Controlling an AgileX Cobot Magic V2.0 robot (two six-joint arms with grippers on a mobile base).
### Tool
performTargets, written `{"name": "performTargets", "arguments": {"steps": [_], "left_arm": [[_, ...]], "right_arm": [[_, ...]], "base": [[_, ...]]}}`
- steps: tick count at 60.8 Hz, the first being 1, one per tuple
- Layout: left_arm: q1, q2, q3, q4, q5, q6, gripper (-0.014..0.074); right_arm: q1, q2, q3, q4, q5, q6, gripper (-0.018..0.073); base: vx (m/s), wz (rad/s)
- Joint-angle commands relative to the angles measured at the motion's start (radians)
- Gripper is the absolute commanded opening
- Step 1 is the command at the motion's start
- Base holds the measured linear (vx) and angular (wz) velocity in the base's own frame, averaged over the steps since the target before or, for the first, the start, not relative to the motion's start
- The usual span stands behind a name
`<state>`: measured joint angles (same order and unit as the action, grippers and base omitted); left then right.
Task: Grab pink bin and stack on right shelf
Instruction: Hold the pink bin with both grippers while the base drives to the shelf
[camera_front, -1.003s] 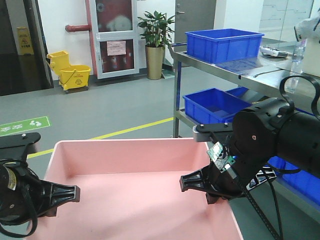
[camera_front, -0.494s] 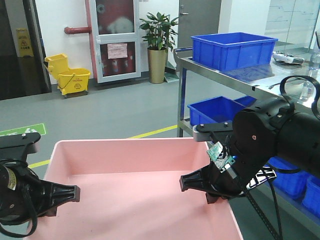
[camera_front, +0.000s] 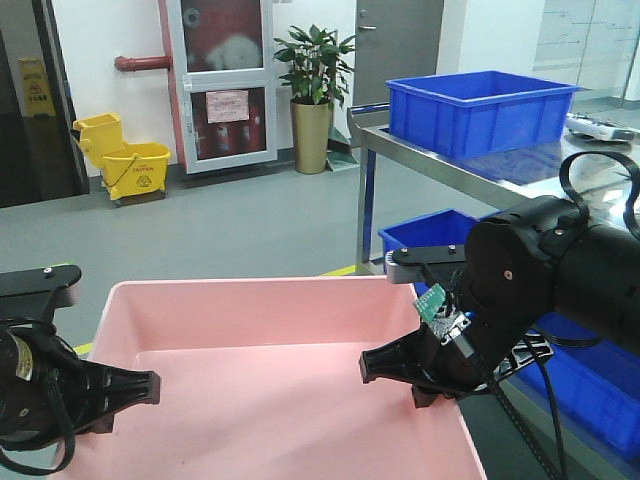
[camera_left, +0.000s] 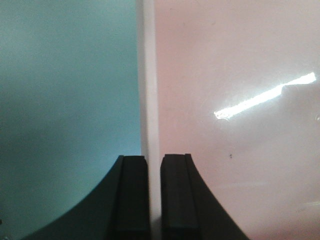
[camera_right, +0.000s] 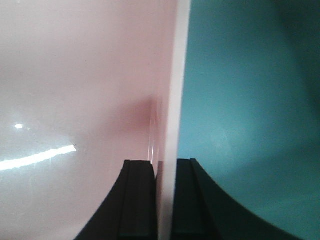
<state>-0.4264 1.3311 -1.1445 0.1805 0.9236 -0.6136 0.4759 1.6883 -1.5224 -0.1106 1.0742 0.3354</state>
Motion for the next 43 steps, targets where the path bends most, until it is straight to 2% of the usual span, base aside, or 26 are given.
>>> {"name": "performTargets", "arguments": {"steps": [1, 26, 43], "left_arm": [[-0.002, -0.034, -0.028, 0.032, -0.052, -0.01, 0.0172], [-0.002, -0.034, -0.028, 0.032, -0.053, -0.01, 0.0172], [-0.002, -0.034, -0.028, 0.032, -0.053, -0.01, 0.0172]], "right_arm": [[-0.008, -0.049, -0.027, -0.067, -0.033, -0.01, 0.0085], [-0.008, -0.049, -0.027, -0.067, -0.032, -0.01, 0.0085], [-0.008, -0.049, -0.027, -0.067, -0.033, -0.01, 0.0085]], "base": [[0.42, 0.06], [0.44, 0.11], [0.43, -0.14]]}}
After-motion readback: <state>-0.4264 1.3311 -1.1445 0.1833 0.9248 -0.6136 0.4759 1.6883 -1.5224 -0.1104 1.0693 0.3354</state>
